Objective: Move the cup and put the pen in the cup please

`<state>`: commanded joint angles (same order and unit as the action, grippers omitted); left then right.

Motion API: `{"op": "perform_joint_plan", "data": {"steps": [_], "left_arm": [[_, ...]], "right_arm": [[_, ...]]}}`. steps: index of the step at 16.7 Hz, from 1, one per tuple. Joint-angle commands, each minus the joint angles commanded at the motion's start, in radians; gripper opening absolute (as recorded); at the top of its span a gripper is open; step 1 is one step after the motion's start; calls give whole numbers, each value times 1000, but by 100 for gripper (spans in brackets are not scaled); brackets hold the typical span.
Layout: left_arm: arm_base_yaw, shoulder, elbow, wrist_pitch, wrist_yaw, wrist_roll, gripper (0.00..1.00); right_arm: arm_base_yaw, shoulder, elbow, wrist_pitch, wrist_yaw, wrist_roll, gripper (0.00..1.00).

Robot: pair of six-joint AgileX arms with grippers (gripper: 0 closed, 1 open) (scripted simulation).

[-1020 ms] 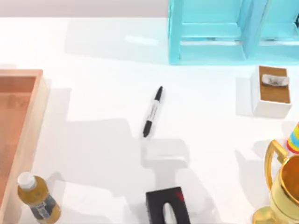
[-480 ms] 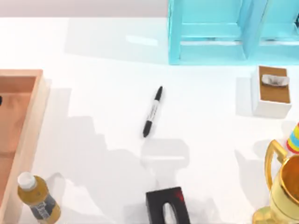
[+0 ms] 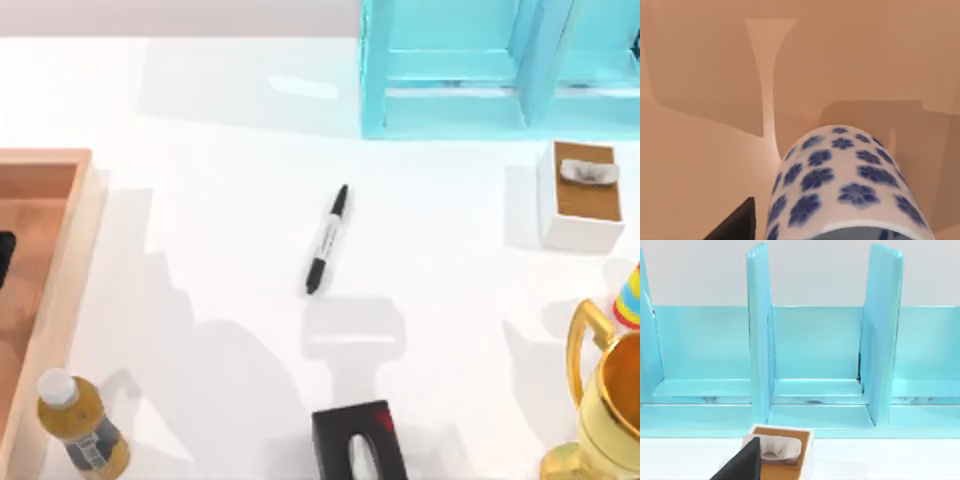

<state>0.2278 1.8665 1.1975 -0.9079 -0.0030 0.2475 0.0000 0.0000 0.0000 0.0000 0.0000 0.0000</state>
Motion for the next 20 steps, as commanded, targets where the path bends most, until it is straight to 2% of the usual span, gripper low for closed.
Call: {"op": "perform_joint_plan", "data": {"steps": [13,20], "left_arm": [[0,0,0,0,0,0,2],[0,0,0,0,0,0,0]], "right_arm": [[0,0,0,0,0,0,100],[0,0,0,0,0,0,100]]}}
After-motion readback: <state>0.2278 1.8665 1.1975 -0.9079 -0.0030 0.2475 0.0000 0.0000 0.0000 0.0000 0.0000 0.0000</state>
